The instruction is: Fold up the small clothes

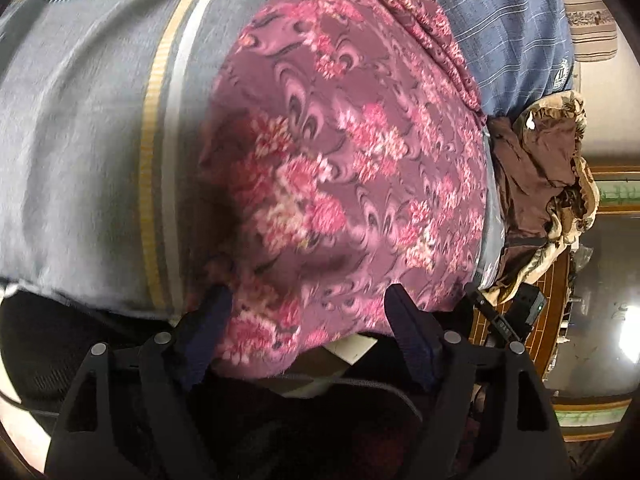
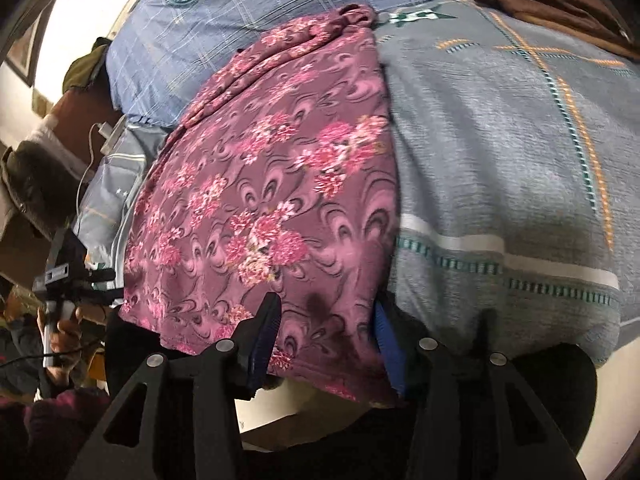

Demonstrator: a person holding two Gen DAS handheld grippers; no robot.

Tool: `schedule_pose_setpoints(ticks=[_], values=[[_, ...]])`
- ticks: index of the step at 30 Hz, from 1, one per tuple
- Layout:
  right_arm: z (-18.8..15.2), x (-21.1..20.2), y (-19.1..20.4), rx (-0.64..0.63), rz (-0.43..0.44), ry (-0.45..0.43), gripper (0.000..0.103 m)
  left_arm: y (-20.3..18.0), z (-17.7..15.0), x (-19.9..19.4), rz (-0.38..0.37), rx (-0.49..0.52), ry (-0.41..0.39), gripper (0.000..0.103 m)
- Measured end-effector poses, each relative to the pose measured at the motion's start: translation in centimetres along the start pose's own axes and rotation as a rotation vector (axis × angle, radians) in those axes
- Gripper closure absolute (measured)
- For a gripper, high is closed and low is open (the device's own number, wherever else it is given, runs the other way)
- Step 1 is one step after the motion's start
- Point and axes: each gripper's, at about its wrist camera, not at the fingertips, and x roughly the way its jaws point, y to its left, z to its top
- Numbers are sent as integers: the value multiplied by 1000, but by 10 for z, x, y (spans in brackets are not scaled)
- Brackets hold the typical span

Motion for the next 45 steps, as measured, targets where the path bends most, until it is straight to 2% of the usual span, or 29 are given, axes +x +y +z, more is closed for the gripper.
schedule_pose_setpoints(ticks=[3, 7, 10, 13, 15, 17, 20, 21, 22, 23, 24, 25, 28, 31, 33, 35, 37, 39, 41, 43, 45], values=[[-1, -1, 3, -16, -48, 18, 53, 0, -7, -8, 43, 14, -7, 24], [-3, 0, 2, -24, -58, 38, 53, 4, -8, -16, 139, 12, -31, 24], [-3, 1, 5, -36, -63, 53, 51, 10, -9, -14, 126, 4, -17, 24], [-2, 4, 7, -49, -65, 73, 51, 16, -11, 3, 75, -29, 59, 24], [-3, 4, 8, -44, -59, 89, 51, 13, -15, 12, 74, -13, 85, 24], [-4, 6, 7, -30, -39, 98, 51, 9, -17, 20, 88, 4, 95, 24], [-4, 8, 4, -16, -28, 89, 50, 6, -18, 20, 56, -16, 74, 24], [-4, 7, 4, -18, -23, 84, 50, 5, -19, 18, 51, -16, 65, 28], [-4, 7, 5, -30, -30, 83, 53, 2, -21, 17, 60, -8, 54, 41], [-5, 6, 7, -49, -41, 85, 67, -1, -22, 17, 82, 2, 52, 58], [-5, 8, 10, -83, -69, 96, 97, -3, -23, 17, 95, 5, 51, 68], [-5, 8, 11, -100, -81, 98, 98, -3, -25, 15, 95, 4, 50, 85], [-1, -3, 12, -64, 25, 73, 98, -7, -28, 5, 62, 0, 17, 87], [4, -7, 8, -25, 89, 57, 98, -12, -26, 0, 54, 27, -19, 87], [5, 0, 2, -9, 61, 70, 92, -9, -21, 7, 41, 8, -3, 87], [3, 8, -3, 20, 53, 94, 92, -6, -19, 15, 35, -5, 18, 86], [2, 12, -10, 60, 65, 95, 88, -5, -16, 23, 22, -13, 47, 72], [1, 11, -11, 67, 74, 88, 88, -5, -15, 28, -2, -31, 61, 70], [1, 11, -7, 38, 52, 83, 92, -4, -16, 27, 1, -31, 55, 72], [1, 8, -1, -3, 35, 81, 97, -7, -17, 21, 31, -11, 20, 91], [4, 2, 2, 14, 93, 65, 97, -11, -19, 12, 25, -8, -9, 92]])
